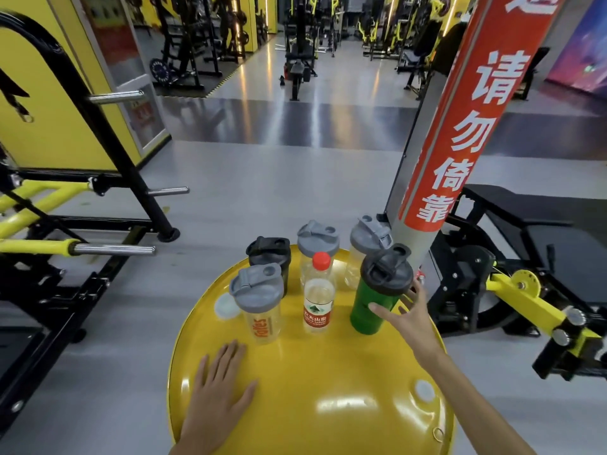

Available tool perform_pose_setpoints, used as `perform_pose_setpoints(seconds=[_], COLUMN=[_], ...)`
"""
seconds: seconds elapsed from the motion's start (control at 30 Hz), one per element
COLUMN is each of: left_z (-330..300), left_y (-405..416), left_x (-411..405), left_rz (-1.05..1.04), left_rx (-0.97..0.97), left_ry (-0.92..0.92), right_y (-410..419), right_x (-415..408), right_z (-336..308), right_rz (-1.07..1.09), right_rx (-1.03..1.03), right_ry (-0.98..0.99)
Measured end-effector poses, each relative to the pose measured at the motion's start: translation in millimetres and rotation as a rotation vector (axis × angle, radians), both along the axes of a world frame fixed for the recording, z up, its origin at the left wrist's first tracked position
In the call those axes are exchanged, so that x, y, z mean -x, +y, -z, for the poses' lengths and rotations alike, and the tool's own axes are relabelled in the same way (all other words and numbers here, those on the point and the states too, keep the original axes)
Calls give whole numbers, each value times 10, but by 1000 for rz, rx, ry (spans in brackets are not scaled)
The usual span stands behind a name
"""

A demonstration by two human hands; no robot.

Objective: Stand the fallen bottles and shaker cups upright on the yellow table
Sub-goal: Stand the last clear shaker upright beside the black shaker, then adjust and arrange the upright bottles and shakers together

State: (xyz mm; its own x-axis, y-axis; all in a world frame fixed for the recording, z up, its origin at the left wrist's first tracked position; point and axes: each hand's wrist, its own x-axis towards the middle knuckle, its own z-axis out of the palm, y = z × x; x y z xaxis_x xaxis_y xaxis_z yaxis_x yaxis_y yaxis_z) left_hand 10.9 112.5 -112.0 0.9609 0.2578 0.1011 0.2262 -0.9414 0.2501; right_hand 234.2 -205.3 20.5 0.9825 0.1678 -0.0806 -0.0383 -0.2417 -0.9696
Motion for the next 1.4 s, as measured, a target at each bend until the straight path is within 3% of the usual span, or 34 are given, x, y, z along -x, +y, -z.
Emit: perform_pose_setpoints(seconds=[0.3,0.7,1.4], left_z=[-52,-64,-28], left_y=[-20,-35,-19], left_x=[2,-1,-28], left_rz=[-13,-29,-14], left_rx=[2,1,17], left_ry=[45,54,39], right_y=[116,209,260], right_x=[-100,61,124], right_z=[229,247,227], right_rz=[21,359,360], right_rx=[41,153,329], right_ry=[-125,-221,-275])
